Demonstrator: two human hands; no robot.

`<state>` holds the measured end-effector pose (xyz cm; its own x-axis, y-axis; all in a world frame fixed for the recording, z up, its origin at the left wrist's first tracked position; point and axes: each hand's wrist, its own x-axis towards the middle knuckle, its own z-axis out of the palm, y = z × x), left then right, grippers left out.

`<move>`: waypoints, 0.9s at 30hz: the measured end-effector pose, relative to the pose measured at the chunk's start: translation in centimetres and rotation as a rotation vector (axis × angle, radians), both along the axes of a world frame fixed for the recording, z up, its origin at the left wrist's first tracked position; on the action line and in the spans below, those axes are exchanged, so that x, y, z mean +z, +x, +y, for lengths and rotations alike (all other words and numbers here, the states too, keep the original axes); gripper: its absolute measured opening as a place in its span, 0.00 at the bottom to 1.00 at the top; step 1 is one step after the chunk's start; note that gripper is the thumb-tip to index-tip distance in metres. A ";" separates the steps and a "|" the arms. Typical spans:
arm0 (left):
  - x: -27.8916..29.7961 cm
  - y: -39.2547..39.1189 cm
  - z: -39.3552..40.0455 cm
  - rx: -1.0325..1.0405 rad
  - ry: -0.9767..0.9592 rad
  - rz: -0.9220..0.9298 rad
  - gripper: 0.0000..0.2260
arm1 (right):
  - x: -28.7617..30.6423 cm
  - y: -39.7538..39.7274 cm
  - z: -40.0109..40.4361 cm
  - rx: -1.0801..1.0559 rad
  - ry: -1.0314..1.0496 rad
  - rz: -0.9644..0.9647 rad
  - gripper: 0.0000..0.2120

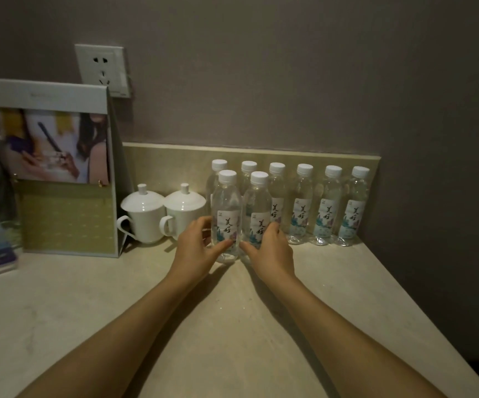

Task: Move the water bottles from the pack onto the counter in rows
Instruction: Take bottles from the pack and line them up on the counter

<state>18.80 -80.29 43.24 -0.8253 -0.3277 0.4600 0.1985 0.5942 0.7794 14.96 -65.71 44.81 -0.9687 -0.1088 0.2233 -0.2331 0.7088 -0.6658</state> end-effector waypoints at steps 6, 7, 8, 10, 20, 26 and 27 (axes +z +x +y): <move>-0.2 -0.7 -0.1 0.095 -0.071 0.015 0.24 | 0.0 -0.5 -0.4 -0.025 0.015 0.012 0.34; -0.3 -0.8 0.1 0.107 -0.068 0.015 0.24 | 0.0 -0.6 -0.4 -0.024 0.014 0.012 0.34; -0.3 -1.0 0.2 0.119 -0.059 0.014 0.24 | 0.0 -0.6 -0.4 -0.025 0.013 0.012 0.34; -0.4 -1.2 0.4 0.137 -0.047 0.017 0.24 | 0.0 -0.8 -0.4 -0.031 0.015 0.014 0.34; -0.7 -1.5 1.0 0.173 -0.063 0.048 0.23 | -0.4 -1.1 -0.3 -0.065 -0.054 0.066 0.32; -0.7 -1.7 1.0 0.162 -0.088 0.057 0.23 | -0.5 -1.5 -0.3 -0.084 -0.031 0.101 0.32; -0.7 -1.7 1.1 0.165 -0.089 0.058 0.23 | -0.6 -1.6 -0.2 -0.085 -0.031 0.105 0.32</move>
<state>17.06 -79.22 42.57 -0.7351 -0.4118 0.5386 0.1361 0.6886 0.7123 13.40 -65.93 44.24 -0.9452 -0.0193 0.3260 -0.2429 0.7086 -0.6624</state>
